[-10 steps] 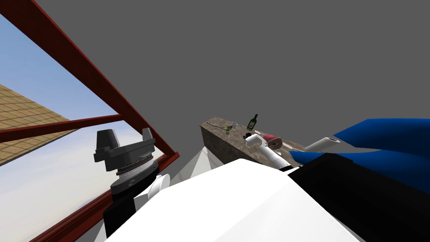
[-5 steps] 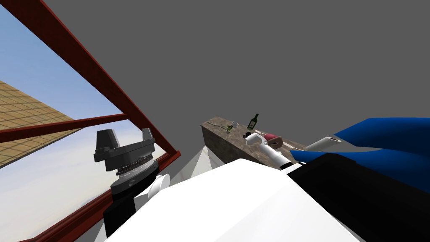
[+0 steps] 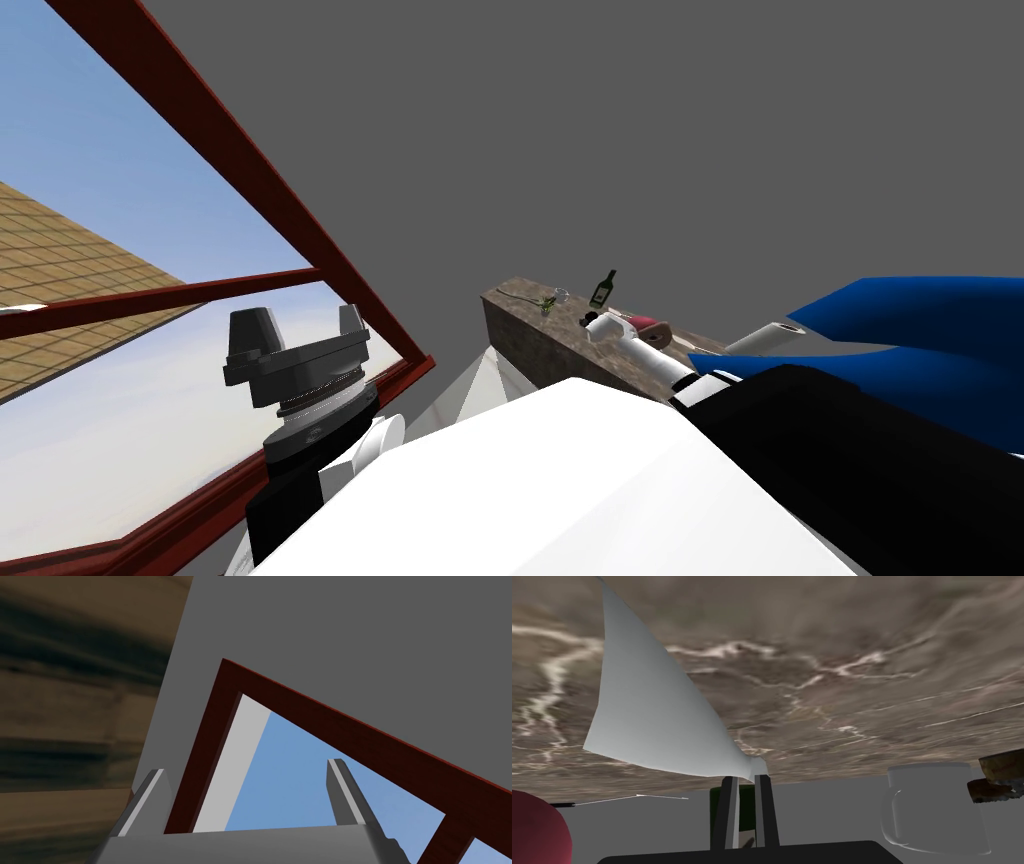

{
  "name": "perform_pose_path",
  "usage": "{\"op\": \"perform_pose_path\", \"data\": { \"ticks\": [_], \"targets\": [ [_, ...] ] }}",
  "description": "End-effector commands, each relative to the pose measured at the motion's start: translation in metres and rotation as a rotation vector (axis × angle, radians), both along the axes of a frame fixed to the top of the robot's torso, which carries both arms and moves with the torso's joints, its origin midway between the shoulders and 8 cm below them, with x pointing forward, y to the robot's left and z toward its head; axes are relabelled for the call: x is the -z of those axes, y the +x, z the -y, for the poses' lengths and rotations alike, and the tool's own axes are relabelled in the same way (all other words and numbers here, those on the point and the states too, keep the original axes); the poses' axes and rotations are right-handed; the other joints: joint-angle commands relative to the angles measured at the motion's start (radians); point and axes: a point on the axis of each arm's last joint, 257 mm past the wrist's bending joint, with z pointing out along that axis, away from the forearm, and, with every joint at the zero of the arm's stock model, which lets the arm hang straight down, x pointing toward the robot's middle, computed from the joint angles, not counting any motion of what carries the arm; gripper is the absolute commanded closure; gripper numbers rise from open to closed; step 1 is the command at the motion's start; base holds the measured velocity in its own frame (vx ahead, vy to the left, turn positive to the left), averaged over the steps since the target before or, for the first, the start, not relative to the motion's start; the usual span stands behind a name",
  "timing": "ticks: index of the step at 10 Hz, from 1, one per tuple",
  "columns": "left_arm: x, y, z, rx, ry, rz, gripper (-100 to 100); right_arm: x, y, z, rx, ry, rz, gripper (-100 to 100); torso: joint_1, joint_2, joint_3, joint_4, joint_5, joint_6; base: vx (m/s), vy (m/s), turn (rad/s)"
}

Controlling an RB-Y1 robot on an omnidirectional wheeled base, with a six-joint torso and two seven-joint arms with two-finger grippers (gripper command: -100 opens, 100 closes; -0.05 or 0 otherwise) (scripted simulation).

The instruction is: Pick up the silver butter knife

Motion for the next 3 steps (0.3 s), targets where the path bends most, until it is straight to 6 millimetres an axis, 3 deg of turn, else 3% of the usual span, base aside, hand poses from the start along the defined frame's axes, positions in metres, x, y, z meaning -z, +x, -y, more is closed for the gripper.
{"op": "perform_pose_path", "data": {
  "ticks": [1, 2, 3],
  "targets": [
    [0.0000, 0.0000, 0.0000, 0.000, 0.000, 0.000, 0, -0.0031, 0.0010, 0.0080, 0.009, -0.001, -0.001, 100, 0.000, 0.000, 0.000, 0.000, 0.000, 0.000, -0.030, 0.043, 0.011],
    [0.0000, 0.0000, 0.0000, 0.000, 0.000, 0.000, 0, -0.0022, 0.0009, 0.0043, 0.004, -0.001, -0.001, 100, 0.000, 0.000, 0.000, 0.000, 0.000, 0.000, -0.011, 0.017, -0.001],
    [0.0000, 0.0000, 0.0000, 0.000, 0.000, 0.000, 0, -0.0024, 0.0011, 0.0047, 0.005, 0.000, 0.000, 0, -0.001, -0.001, -0.001, 0.000, 0.000, 0.000, 0.000, 0.000, 0.000]
  ]
}}
